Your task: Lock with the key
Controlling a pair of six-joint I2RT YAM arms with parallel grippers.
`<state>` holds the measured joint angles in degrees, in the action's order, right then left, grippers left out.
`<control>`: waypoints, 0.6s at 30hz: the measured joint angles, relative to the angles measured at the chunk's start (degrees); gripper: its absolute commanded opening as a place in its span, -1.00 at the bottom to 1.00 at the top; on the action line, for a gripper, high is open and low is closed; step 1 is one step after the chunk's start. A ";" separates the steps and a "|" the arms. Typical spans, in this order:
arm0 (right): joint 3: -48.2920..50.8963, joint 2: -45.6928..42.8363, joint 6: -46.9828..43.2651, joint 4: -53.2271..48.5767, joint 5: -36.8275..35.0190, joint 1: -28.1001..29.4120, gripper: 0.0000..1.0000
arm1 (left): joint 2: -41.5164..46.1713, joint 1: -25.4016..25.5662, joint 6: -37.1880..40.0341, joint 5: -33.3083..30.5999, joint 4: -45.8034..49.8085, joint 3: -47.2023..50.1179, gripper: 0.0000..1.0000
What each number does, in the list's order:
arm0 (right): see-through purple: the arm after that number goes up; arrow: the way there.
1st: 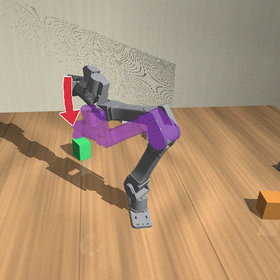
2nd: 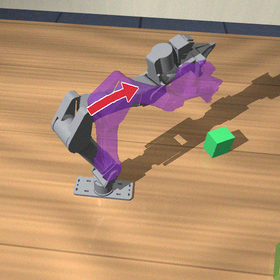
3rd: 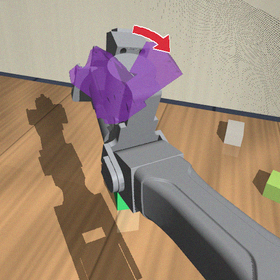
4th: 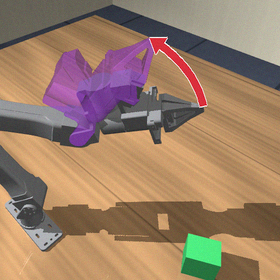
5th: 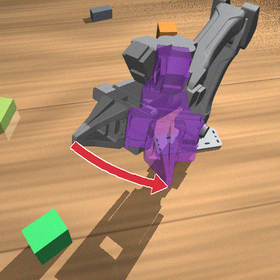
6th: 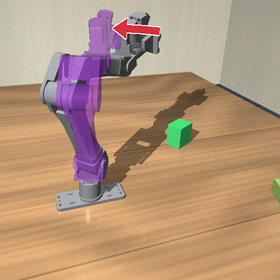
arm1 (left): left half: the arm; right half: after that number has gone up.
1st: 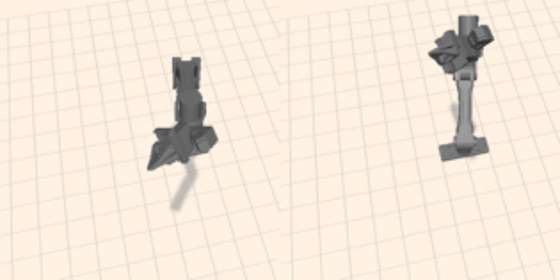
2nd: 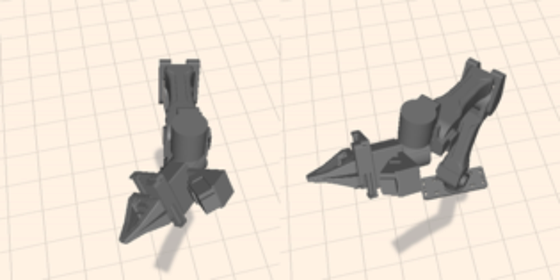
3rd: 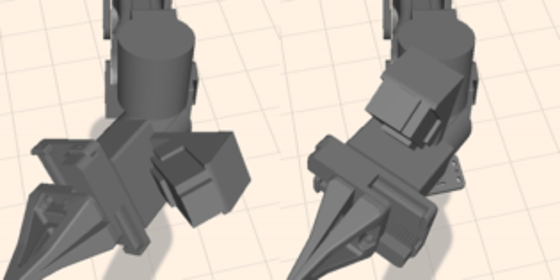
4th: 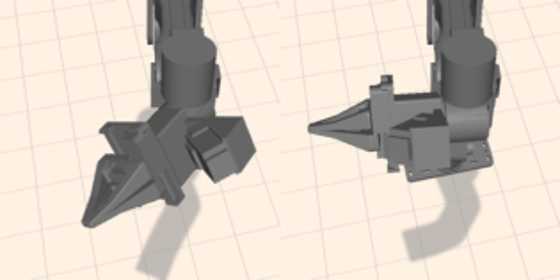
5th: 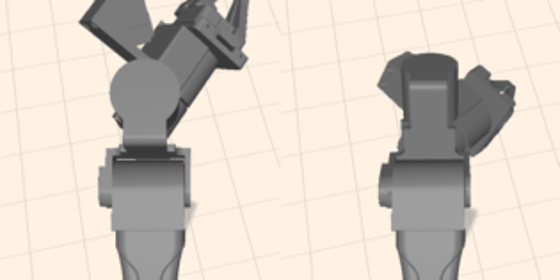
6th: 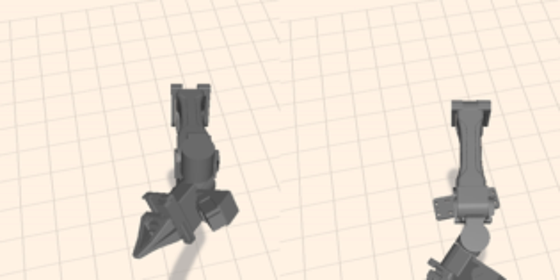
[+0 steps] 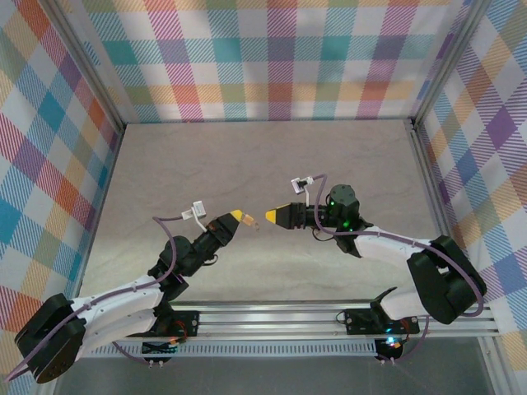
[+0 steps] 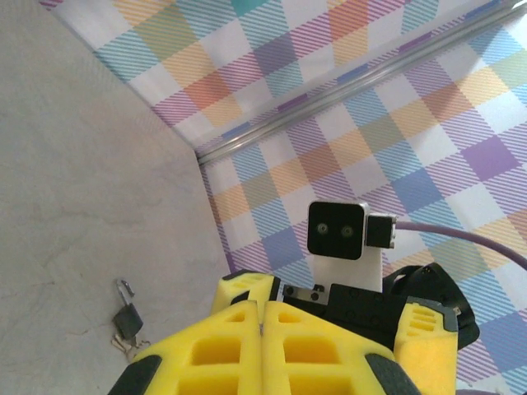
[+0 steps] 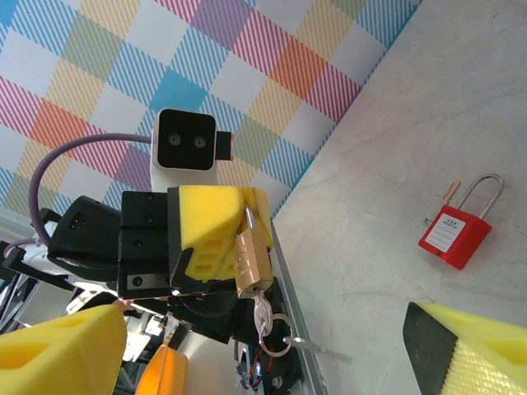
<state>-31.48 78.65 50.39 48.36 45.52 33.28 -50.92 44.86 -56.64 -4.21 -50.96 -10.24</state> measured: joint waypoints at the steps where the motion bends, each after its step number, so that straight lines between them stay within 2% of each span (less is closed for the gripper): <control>1: 0.00 0.02 0.02 0.24 -0.02 0.00 0.73 | -0.48 0.00 0.00 -0.15 -0.76 0.00 -1.00; 6: 0.07 0.17 0.66 1.84 -0.02 0.00 0.69 | -3.98 0.00 0.04 -1.22 -5.64 0.00 -1.00; 13: 0.15 2.69 3.37 5.38 -0.02 0.00 0.53 | -12.96 0.00 -0.24 -1.86 -15.67 0.00 -1.00; 18: 0.44 4.26 5.20 7.78 0.00 0.00 0.45 | -15.89 0.00 -0.81 -1.88 -18.49 -0.17 -1.00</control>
<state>-31.05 82.91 55.59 56.14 45.52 33.28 -66.81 44.86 -57.45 -6.09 -69.45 -10.41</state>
